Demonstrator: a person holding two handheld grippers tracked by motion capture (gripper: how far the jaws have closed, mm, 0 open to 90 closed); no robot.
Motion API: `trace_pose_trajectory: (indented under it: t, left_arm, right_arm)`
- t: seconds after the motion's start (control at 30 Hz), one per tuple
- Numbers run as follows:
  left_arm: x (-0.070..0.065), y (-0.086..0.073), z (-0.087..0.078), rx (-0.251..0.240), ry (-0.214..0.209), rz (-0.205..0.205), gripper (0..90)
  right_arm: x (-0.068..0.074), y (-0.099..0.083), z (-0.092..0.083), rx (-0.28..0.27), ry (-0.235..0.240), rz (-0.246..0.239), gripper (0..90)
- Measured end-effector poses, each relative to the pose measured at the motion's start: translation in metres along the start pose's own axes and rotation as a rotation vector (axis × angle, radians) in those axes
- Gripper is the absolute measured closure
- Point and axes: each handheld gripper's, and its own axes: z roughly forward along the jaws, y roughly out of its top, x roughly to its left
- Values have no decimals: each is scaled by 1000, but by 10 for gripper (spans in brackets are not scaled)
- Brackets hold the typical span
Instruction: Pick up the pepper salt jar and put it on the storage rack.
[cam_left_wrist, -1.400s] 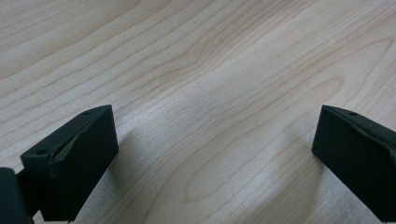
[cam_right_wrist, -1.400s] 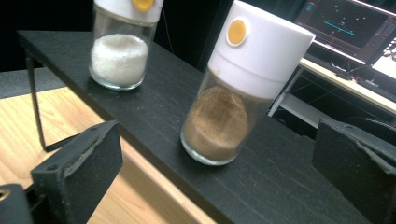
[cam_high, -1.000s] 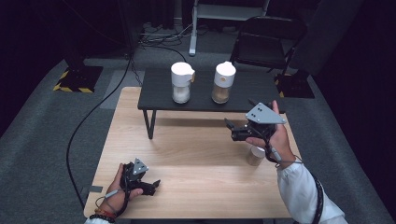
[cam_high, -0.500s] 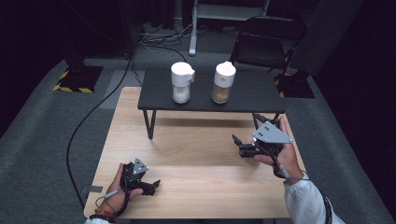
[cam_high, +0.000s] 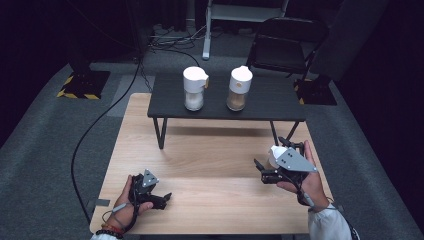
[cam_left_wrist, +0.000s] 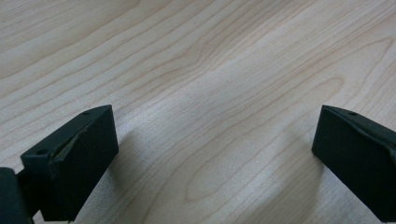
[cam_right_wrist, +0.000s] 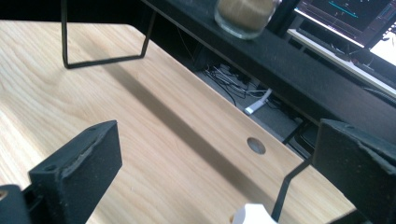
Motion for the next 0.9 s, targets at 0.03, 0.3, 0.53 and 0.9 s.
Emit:
trace_pose_trajectory:
  t: [0.03, 0.3, 0.53, 0.9]
  left_arm:
    - [0, 0, 0, -1, 0, -1, 1]
    - [0, 0, 0, 1, 0, 0, 1]
    - [0, 0, 0, 0, 0, 0, 1]
    - [0, 0, 0, -1, 0, -2, 1]
  right_arm:
    - [0, -2, -1, 2, 4, 6, 8]
    - [11, -19, -11, 32, -16, 5, 8]
    - [17, -36, -18, 68, -16, 40, 9]
    - [23, -56, -24, 137, -28, 70, 9]
